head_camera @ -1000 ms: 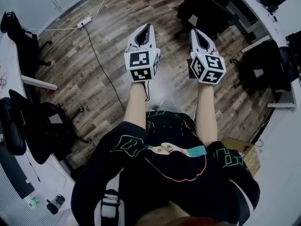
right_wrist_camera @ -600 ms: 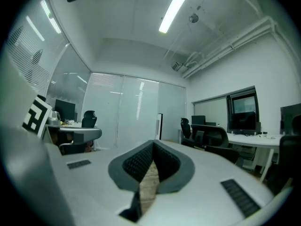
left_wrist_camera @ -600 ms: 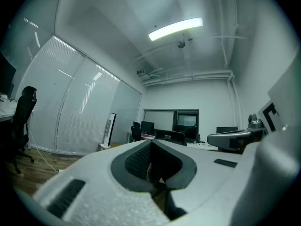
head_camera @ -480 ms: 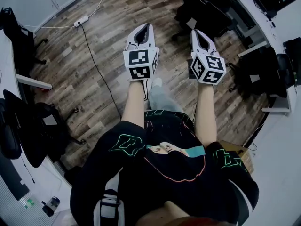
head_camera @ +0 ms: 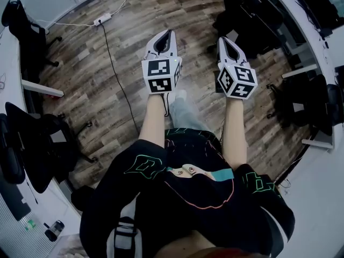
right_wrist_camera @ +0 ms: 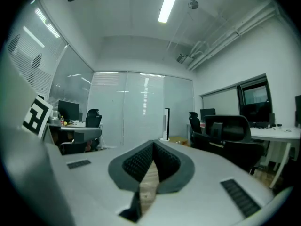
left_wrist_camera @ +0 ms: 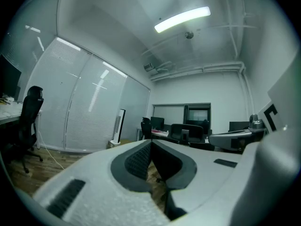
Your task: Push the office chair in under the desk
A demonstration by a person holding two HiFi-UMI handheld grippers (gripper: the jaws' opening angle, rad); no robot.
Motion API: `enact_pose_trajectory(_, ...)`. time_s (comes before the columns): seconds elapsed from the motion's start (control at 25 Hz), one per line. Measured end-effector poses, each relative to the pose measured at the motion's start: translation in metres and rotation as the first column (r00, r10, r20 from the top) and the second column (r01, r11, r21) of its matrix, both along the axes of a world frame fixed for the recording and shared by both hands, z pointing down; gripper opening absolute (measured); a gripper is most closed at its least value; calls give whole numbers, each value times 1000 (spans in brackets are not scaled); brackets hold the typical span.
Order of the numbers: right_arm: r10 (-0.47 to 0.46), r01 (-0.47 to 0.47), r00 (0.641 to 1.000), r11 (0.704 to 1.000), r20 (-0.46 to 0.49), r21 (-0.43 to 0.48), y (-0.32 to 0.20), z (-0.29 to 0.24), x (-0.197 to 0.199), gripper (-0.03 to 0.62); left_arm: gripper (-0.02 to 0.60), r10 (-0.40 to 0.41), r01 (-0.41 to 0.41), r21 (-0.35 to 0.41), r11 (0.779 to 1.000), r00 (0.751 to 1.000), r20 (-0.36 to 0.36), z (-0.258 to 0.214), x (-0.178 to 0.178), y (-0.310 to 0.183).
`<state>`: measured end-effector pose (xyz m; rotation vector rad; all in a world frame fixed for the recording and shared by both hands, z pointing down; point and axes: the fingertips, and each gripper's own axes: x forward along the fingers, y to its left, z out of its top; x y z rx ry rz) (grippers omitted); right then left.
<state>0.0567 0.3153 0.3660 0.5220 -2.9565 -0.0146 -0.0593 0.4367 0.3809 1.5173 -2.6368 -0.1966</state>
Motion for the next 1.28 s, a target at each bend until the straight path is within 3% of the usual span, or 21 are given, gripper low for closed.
enact_pose_trajectory(0.56, -40, 34, 997, 995, -59, -96, -127, 33, -120, 5, 9, -43, 37, -90, 995, 997, -68, 35, -109, -115)
enact_pose_trajectory(0.96, -52, 49, 999, 984, -10, -171, -215, 38, -192, 5, 9, -54, 51, -168, 985, 998, -12, 28, -173, -193)
enact_pose_trajectory(1.28, -42, 45, 999, 977, 21, -208, -248, 41, -213, 5, 9, -30, 35, -206, 978, 999, 25, 22, -191, -227)
